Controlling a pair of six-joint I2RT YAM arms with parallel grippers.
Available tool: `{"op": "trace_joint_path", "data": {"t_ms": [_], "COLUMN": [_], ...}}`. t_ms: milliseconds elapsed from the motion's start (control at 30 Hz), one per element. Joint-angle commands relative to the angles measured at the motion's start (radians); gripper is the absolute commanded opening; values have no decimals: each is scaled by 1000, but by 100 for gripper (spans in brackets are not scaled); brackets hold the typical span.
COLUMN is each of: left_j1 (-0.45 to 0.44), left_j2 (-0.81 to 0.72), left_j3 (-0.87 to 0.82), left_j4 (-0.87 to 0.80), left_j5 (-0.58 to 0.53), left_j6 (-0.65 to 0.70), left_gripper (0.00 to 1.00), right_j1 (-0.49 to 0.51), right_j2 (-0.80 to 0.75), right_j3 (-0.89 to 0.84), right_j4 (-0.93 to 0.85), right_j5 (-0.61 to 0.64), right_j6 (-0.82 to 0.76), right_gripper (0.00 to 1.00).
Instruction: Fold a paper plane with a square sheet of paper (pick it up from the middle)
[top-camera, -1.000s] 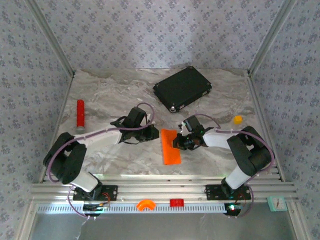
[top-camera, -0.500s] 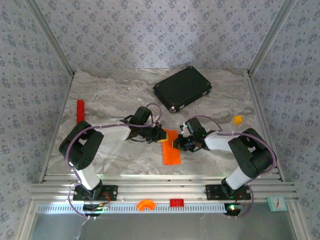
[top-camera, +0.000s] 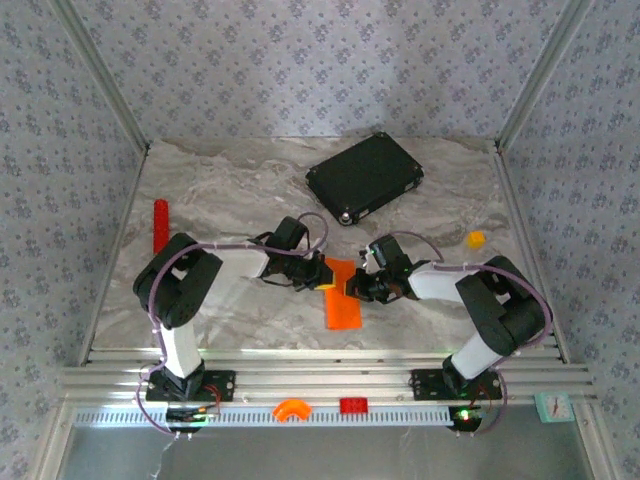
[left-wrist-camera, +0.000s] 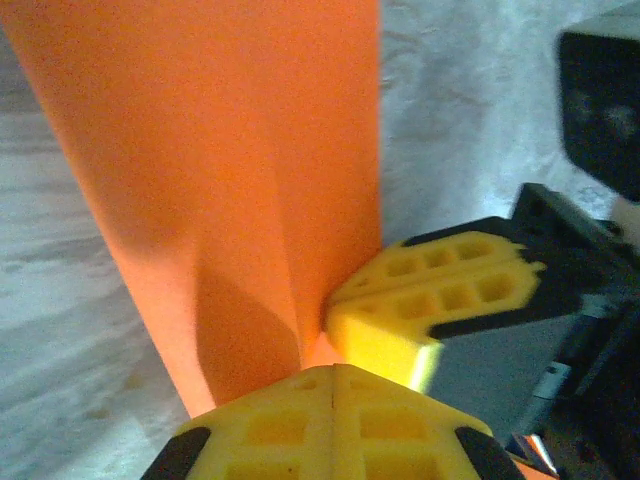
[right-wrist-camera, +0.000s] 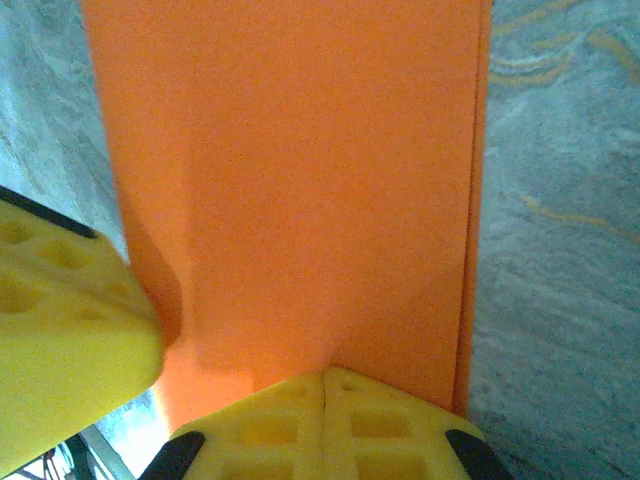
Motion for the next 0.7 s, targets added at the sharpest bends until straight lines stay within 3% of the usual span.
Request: {"op": "trace_joint_path", "data": {"t_ms": [0,267,433,667], "left_j1": [22,32,33,37], "left_j2": [45,24,-23,47], "left_j3": [-29,5,103,170], "left_j4": [-72,-236,-279,-269], "left_j5": [-54,-156,-125,-100], "left_j6": [74,162,184,193], "left_gripper": [0,0,0,0], "right_j1": [22,28,28,28], "right_j2": [80,74,65,57], "right_j3": [-47,-49,-48,-47], "right_j4": [-179,-185,-190,-192], "right_j5": [113,122,125,128], "right_j6": [12,21,23,28], "right_gripper": [0,0,0,0]}}
